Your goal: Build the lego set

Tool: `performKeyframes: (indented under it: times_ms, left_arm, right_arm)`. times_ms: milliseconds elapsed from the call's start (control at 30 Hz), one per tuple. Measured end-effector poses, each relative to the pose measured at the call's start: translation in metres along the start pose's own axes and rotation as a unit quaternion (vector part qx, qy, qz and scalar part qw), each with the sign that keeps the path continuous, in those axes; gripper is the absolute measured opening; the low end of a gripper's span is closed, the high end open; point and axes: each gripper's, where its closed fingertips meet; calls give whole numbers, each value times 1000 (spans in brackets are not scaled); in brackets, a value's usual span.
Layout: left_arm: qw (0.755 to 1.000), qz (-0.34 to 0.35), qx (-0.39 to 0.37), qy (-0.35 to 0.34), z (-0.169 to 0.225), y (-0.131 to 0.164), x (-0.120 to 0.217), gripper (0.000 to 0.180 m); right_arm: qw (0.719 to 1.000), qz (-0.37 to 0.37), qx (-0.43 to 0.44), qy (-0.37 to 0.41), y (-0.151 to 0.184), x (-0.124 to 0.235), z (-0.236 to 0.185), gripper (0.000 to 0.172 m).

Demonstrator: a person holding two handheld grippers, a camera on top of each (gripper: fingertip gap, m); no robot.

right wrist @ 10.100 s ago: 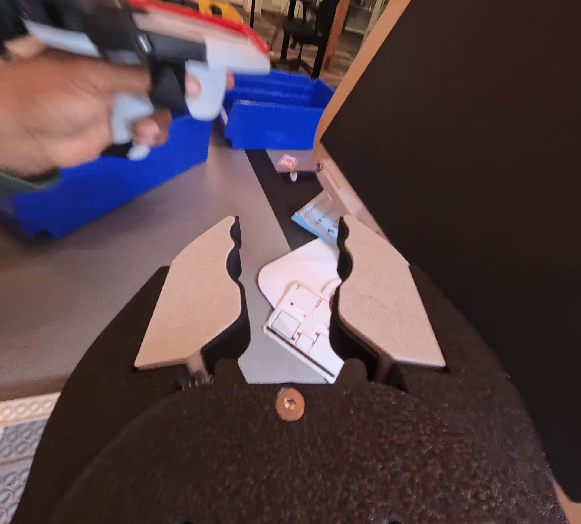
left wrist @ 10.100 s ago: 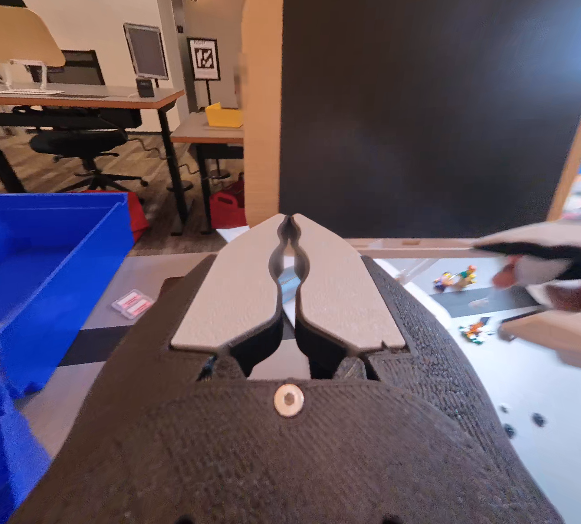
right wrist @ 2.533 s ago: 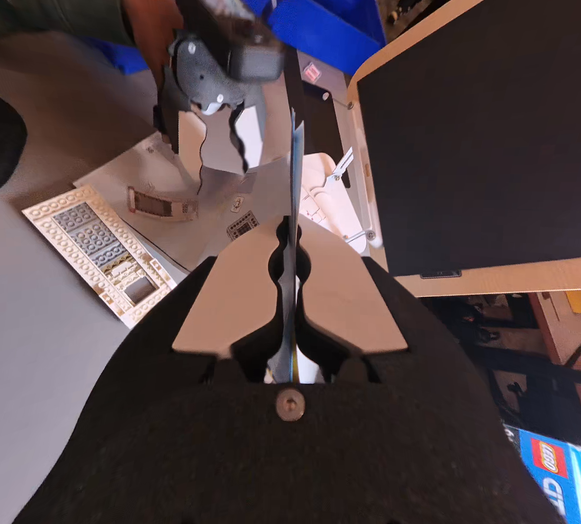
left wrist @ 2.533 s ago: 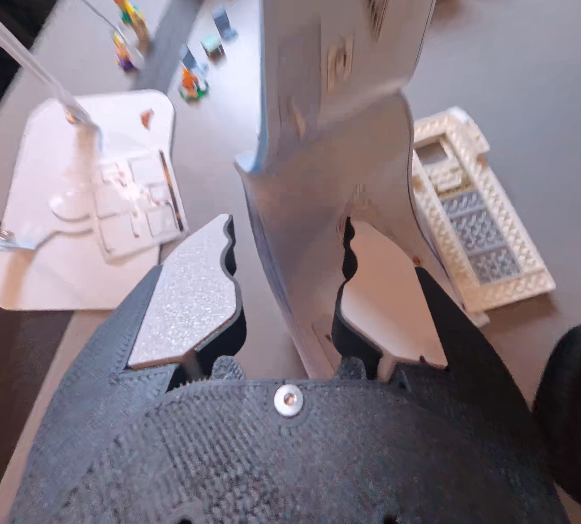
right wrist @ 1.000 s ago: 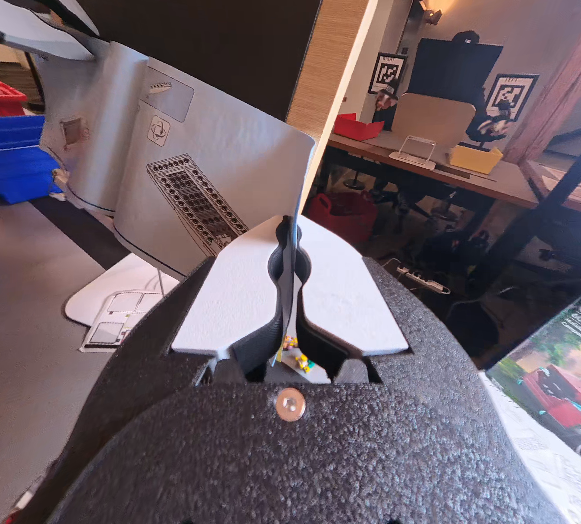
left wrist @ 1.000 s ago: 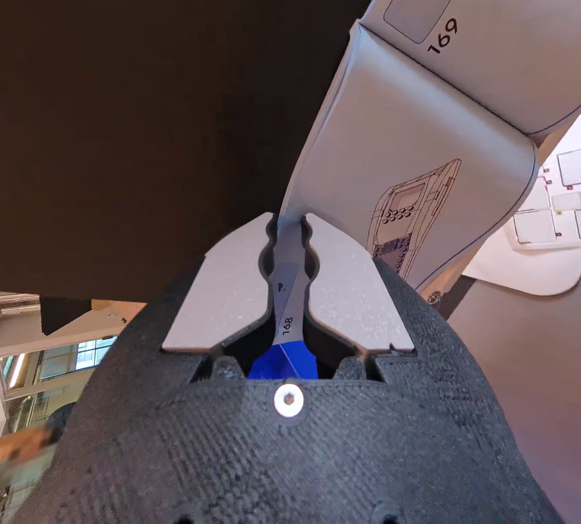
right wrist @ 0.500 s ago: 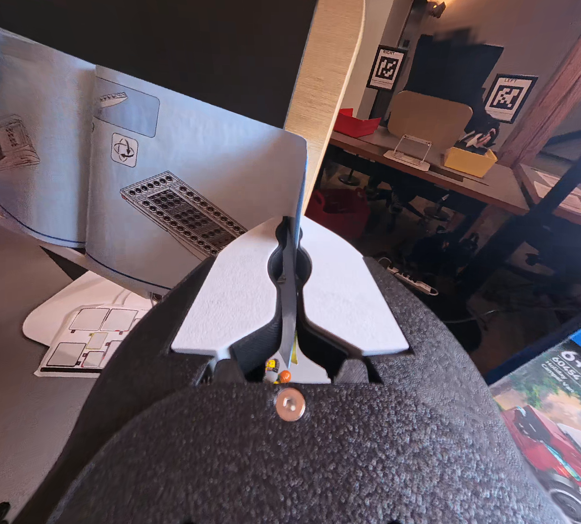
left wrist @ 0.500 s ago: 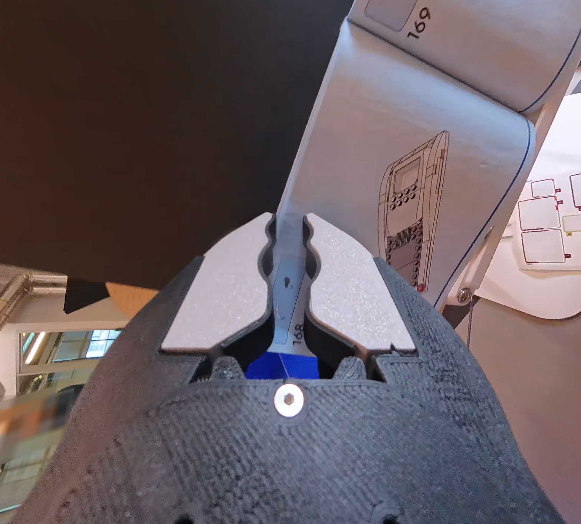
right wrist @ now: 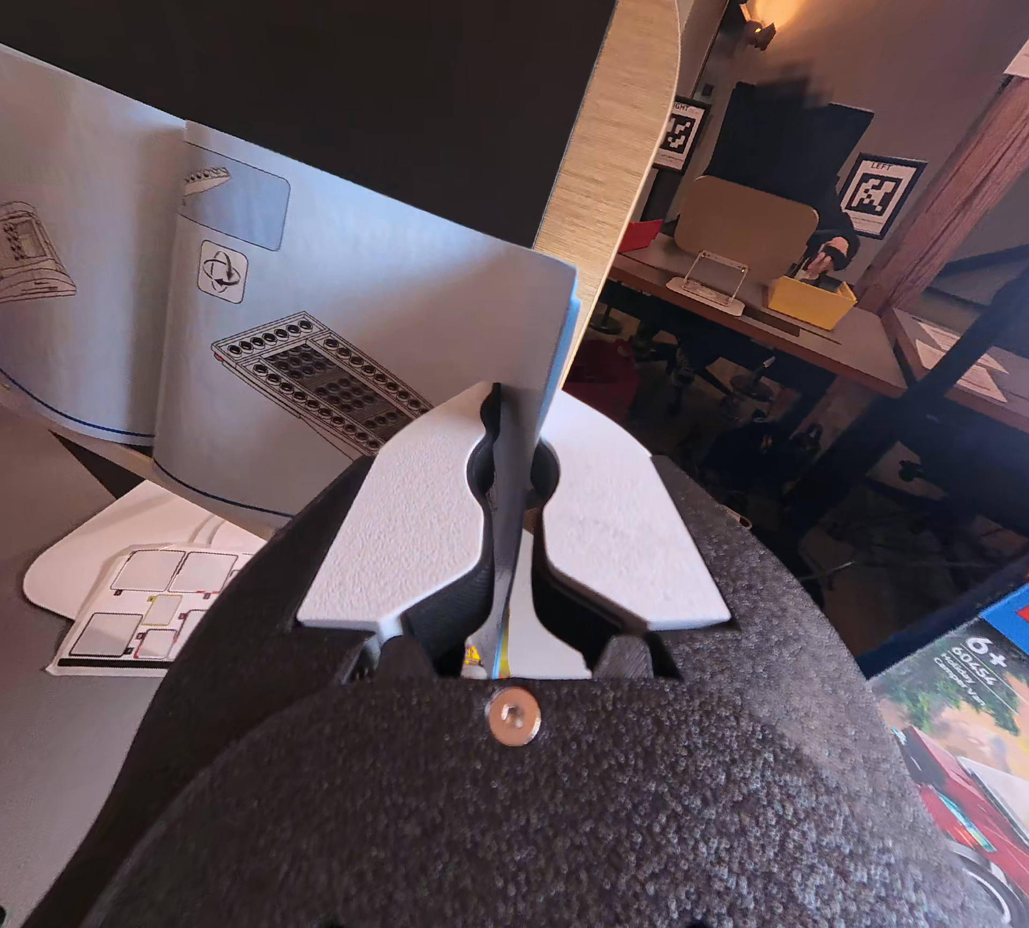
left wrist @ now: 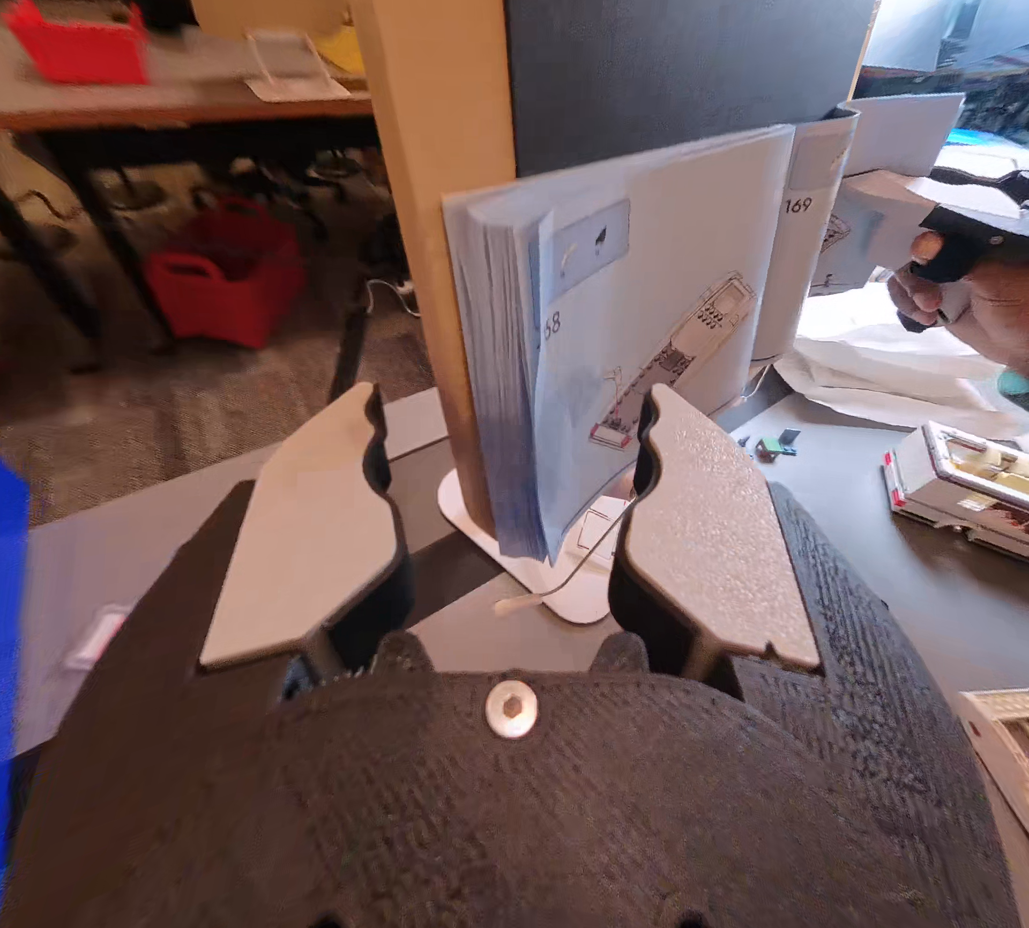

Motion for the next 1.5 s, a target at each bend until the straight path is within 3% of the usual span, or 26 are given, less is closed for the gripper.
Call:
performKeyframes:
  times_ms: [33,133,300,500,767,900,1000,1133,1233,1367,1500]
  left_arm:
    - [1000,-5,2,2,0,4,-9,86]
    - [1000,-8,-25,6,2,7,-22,57]
    - [999,-1,-8,40,1,12,-13,44]
    - [999,-1,-46,1,-5,15,-5,40]
    - [998,3,-58,-31,-10,20,13,19]
    - [986,57,-93,-123,-2,-9,43,20]
    - [963,114,-180,-164,42,-41,55,15]
    - [961,79,-251,-83,124,-39,2,9]
    - [962,32,-265,-58,154,-30,-57,7]
    - [948,-20,-288,-135,137,-21,-109,0]
    - [939,-22,-296,-172,133,-22,-115,0]
  right_arm:
    - [1000,2,-1,-3,-1,0,-2,8]
    - [1000,-2,2,4,-1,-2,-1,12]
    - [1000,-15,11,13,4,-3,5,23]
    - [997,-24,44,61,1,-5,13,35]
    - [994,-9,54,90,-7,-8,20,46]
    - [997,-1,25,79,-6,-10,24,51]
    - [997,19,20,69,-10,-11,24,52]
    - [998,27,-5,61,-9,-11,24,54]
    - [998,21,-2,61,-7,-11,23,56]
    - [998,5,9,56,-2,-6,18,61]
    - [995,22,62,74,-6,8,5,69]
Point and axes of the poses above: each gripper's, where its closed fingertips meet, x back along the fingers, y out of its underside, z = x × y across the jaws, and after that the axes turned 6 degrees about -z, right-handed
